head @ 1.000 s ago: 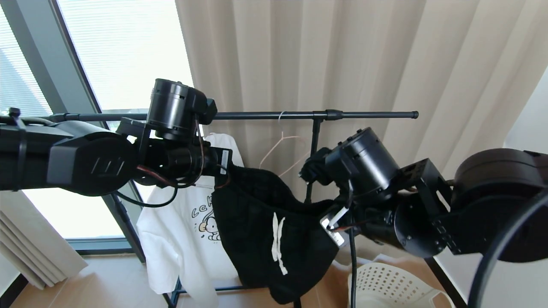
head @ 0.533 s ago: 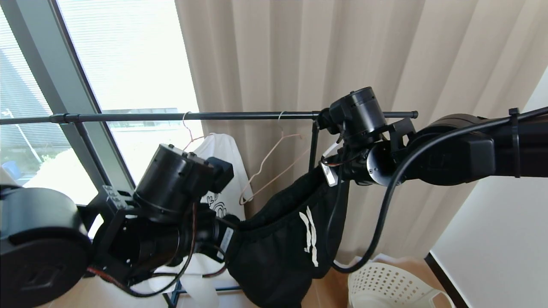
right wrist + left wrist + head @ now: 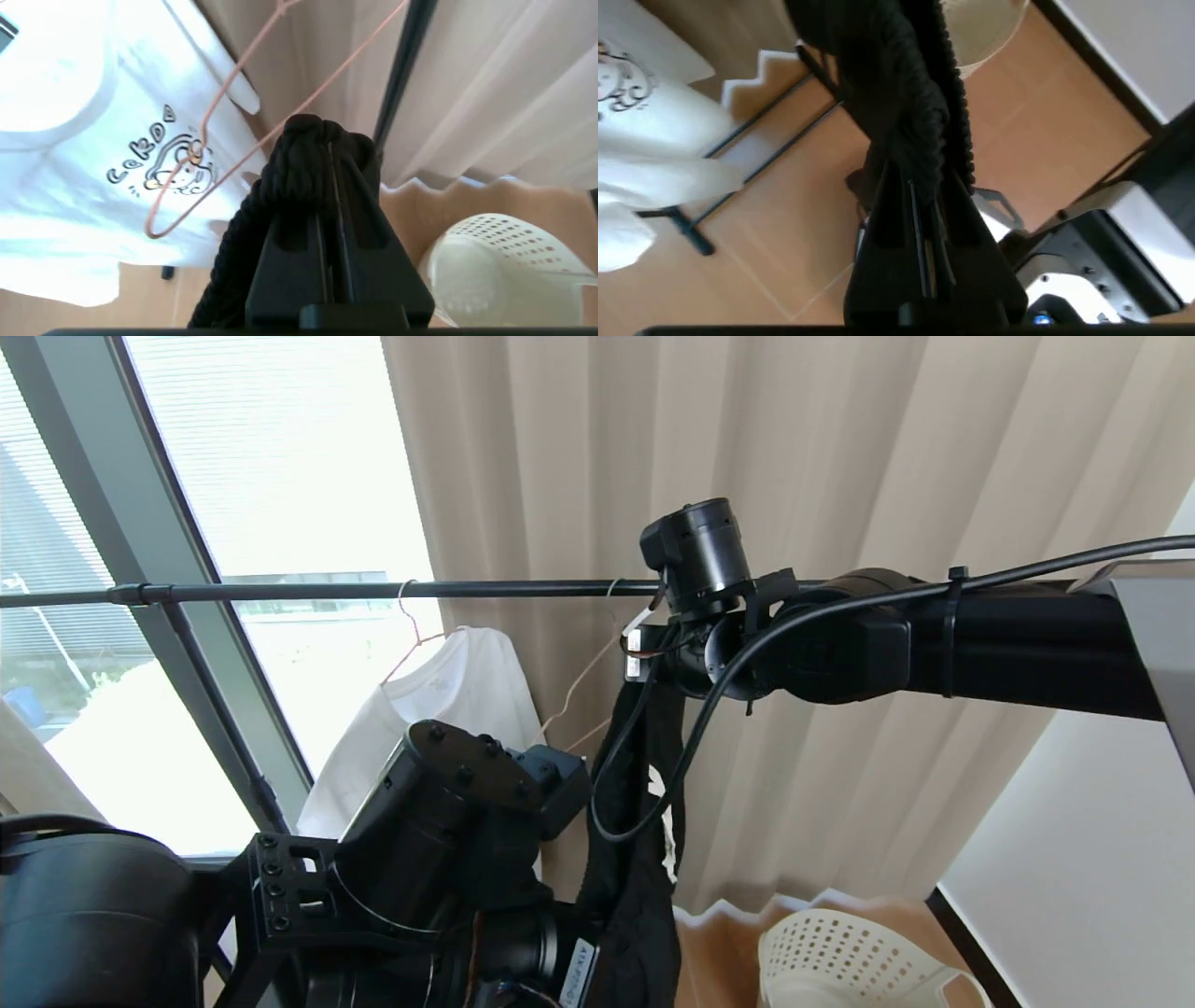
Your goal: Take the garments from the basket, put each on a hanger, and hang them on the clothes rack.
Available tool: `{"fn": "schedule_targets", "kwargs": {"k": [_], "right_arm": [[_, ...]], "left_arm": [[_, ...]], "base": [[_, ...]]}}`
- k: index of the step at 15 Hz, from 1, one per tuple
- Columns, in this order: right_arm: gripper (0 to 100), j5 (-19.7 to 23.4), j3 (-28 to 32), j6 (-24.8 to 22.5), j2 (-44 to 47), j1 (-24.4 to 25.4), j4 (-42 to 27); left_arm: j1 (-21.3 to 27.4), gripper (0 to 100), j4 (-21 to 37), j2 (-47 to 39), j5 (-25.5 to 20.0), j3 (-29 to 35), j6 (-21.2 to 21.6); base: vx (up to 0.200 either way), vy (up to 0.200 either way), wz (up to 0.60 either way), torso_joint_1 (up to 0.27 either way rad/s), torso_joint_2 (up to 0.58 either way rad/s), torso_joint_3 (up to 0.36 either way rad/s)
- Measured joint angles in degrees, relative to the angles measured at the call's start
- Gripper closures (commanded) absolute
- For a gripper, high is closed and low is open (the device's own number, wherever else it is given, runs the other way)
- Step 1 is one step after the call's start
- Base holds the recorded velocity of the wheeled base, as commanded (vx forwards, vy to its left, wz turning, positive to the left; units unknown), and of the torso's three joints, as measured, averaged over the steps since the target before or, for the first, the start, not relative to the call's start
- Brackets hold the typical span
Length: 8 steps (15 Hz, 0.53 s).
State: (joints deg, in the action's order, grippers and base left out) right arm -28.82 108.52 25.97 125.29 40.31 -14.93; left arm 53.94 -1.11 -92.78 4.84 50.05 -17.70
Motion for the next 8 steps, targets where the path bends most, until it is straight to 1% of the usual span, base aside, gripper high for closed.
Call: {"fn": "schedule_targets", "kwargs": {"k": [2,6,8], "right_arm": [[100,0.5,0.96,0.55,1.26,0.83,0.02],[100,0.33,1.27,0.52,1.8,0.91,-0.23],[100,0.0,1.05,-0.11,1.0,-0.22,-0.77]], "left_arm": [[0.82,100,-2.83,-1.21,-0.2,1.1,-2.83],[1.12,100,-3.16,-2.28,0.33,0.71,-2.99],[0.2,100,-3.01,-1.51,0.4,-1.27,-2.6]], "base": [[0.0,0.0,0.0,0.0,0.0,0.0],[0.0,0.0,0.0,0.0,0.0,0.0],[0.0,0.0,0.0,0.0,0.0,0.0]]}}
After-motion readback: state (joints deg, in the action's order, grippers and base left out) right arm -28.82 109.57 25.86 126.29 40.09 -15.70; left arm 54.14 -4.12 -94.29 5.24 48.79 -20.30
